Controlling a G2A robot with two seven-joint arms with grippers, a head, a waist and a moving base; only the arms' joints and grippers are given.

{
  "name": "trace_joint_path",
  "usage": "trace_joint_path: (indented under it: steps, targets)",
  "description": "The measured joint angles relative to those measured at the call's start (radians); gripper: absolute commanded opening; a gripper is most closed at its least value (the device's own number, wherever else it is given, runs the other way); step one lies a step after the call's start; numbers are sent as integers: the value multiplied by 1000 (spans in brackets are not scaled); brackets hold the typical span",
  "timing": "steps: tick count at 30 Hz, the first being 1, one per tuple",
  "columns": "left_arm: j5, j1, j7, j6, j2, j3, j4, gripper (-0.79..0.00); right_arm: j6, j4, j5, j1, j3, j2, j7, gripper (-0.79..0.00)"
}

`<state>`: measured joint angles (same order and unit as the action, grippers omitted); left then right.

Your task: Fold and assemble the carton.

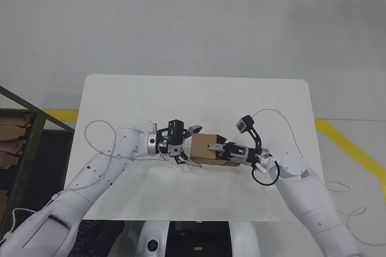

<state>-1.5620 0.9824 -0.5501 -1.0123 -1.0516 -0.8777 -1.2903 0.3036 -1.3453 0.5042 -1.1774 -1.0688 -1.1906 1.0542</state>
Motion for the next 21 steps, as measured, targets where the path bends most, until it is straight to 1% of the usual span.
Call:
trace_joint_path:
  steps: [9,10,11,12,13,14,16,18,21]
  targets:
    - [46,-2,26,0,12,12,-7,0,1,-10,-16,-4,1,1,-17,-785]
    - [49,-2,28,0,13,12,-9,-15,1,-11,-17,-4,1,1,-18,-785]
    - [53,-1,30,0,14,13,-9,-114,1,-11,-18,-5,0,1,-20,-785]
    - [59,-1,33,0,15,13,-9,-142,1,-13,-20,-6,0,1,-21,-785]
    - [65,0,36,0,16,14,-9,-132,1,-13,-21,-7,-1,2,-23,-785]
    - [70,-1,39,0,17,15,-10,-102,1,-14,-22,-7,-1,2,-24,-785]
    - [81,-2,45,0,19,18,-10,-105,0,-16,-25,-9,-3,2,-27,-785]
    - [92,-3,50,0,20,21,-10,-203,-1,-18,-26,-11,-3,3,-28,-785]
    - [112,-4,57,0,23,28,-9,-237,0,-21,-27,-12,-3,3,-28,-785]
